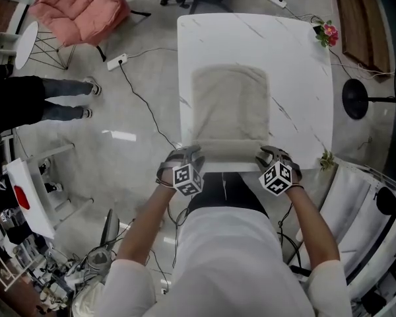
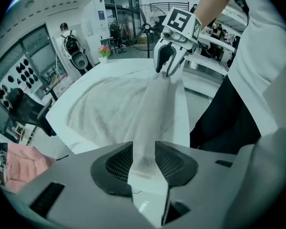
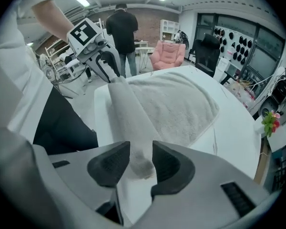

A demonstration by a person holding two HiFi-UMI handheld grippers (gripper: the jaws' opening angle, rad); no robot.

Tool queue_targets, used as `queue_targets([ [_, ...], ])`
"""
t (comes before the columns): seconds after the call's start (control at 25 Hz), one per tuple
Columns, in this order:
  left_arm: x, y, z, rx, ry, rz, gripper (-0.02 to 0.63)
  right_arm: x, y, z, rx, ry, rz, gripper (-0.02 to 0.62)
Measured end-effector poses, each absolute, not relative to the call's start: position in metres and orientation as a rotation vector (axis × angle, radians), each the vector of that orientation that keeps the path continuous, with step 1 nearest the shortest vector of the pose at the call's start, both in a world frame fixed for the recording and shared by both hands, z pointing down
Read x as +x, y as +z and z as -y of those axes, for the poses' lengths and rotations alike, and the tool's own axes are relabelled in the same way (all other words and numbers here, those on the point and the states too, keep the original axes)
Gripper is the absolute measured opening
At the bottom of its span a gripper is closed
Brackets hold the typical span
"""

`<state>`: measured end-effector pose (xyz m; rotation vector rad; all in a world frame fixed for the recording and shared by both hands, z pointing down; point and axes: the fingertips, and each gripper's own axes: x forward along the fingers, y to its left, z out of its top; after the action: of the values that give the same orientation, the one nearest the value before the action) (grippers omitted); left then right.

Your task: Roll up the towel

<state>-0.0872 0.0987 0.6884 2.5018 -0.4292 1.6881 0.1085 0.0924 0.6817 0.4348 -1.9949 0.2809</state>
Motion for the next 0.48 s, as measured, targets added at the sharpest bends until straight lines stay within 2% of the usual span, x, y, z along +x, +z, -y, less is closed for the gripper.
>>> queue_targets([
  [0.08, -0.086, 0.696, -0.107, 2.492, 1.68, 0.438, 0.134, 0.109, 0.69, -0.1, 0.422, 0.277, 1.986, 0.156],
  [0.28, -0.092, 0.726, -0.116, 2.428, 1.753, 0.479, 0.18, 0.116, 0.712, -0.107, 0.436, 0.211, 1.943, 0.176],
  [0.4, -0.094, 0.734, -0.106, 2.436, 1.789, 0.522, 0.154, 0.117, 0.722, -0.099, 0.466, 0.175, 1.927, 0.171],
  [0.48, -0.094, 0.735, -0.1, 2.436, 1.785, 0.533, 0.134, 0.116, 0.725, -0.093, 0.487, 0.178, 1.93, 0.146],
])
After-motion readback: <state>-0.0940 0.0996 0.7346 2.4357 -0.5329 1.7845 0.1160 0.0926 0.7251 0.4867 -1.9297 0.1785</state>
